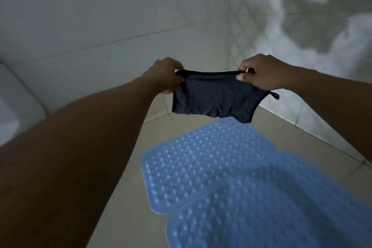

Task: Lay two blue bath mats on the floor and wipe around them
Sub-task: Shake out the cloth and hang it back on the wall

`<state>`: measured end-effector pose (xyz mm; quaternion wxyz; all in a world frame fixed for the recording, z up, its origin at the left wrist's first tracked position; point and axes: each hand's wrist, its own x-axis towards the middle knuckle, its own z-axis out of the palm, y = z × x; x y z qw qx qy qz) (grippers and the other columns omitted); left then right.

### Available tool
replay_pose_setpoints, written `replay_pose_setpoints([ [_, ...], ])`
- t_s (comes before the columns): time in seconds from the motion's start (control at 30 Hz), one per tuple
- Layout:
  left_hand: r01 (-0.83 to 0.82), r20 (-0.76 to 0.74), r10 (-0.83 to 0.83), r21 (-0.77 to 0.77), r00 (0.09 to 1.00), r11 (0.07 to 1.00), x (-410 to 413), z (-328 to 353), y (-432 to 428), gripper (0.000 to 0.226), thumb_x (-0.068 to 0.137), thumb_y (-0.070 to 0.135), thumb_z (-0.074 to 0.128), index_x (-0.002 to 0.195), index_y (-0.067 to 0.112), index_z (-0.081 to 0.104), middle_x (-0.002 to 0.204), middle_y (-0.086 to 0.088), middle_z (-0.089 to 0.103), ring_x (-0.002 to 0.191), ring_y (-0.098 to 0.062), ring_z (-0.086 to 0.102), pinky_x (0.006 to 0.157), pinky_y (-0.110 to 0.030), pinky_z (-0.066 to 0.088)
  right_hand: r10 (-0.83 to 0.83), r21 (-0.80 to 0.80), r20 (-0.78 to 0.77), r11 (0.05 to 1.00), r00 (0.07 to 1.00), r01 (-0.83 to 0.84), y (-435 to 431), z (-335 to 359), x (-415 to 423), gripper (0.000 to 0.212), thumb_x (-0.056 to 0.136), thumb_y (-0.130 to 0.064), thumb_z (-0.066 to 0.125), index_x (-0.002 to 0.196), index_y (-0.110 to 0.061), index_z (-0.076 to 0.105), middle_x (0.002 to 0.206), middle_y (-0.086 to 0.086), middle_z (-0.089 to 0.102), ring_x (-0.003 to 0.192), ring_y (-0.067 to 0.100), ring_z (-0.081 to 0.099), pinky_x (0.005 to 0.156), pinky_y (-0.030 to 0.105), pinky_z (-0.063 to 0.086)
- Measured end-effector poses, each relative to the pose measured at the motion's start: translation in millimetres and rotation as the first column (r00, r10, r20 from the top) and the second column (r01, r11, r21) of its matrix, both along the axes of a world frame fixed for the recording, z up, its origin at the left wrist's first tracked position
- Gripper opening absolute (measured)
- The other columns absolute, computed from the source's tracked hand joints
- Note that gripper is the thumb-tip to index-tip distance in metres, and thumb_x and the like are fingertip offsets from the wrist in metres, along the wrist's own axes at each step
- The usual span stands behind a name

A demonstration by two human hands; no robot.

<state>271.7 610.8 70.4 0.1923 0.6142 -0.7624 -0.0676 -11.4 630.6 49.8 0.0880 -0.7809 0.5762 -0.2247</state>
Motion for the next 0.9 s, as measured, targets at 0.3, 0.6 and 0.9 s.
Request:
replay_pose_setpoints([
  [0.3, 0.028, -0.011, -0.027, 0.095, 1.000, 0.995, 7, 269, -38, 0.009, 0.098, 0.024, 0.062, 0.106, 0.025, 0.066, 0.108, -0.010, 0.068, 0.092, -0.027, 0.068, 0.070, -0.026, 0.046, 0.034, 0.088, -0.077, 0.996, 0.996, -0.028, -42, 279, 3, 0.024, 0.098, -0.034, 0.063, 0.111, -0.016, 0.068, 0.097, 0.003, 0.062, 0.086, 0.017, 0.056, 0.067, 0.025, 0.037],
  [0.6, 0.125, 0.037, -0.137, 0.224, 0.990, 0.966, 24, 653, -51, 0.011, 0.099, 0.020, 0.063, 0.109, 0.023, 0.066, 0.094, -0.004, 0.071, 0.080, -0.018, 0.075, 0.067, -0.027, 0.051, -0.017, 0.202, -0.160, 0.978, 0.987, 0.050, -43, 669, 19, 0.011, 0.094, -0.038, 0.066, 0.090, -0.028, 0.068, 0.100, 0.003, 0.068, 0.087, 0.019, 0.066, 0.074, 0.032, 0.056],
  [0.9, 0.230, 0.094, -0.265, 0.276, 0.960, 0.933, -1, 863, -38, 0.018, 0.101, 0.021, 0.059, 0.118, 0.027, 0.059, 0.113, -0.002, 0.069, 0.087, -0.017, 0.077, 0.084, -0.041, 0.060, -0.178, 0.266, -0.022, 0.948, 0.984, 0.177, -1, 871, -1, 0.008, 0.093, -0.027, 0.070, 0.096, -0.020, 0.073, 0.098, 0.006, 0.070, 0.090, 0.025, 0.070, 0.072, 0.039, 0.063],
])
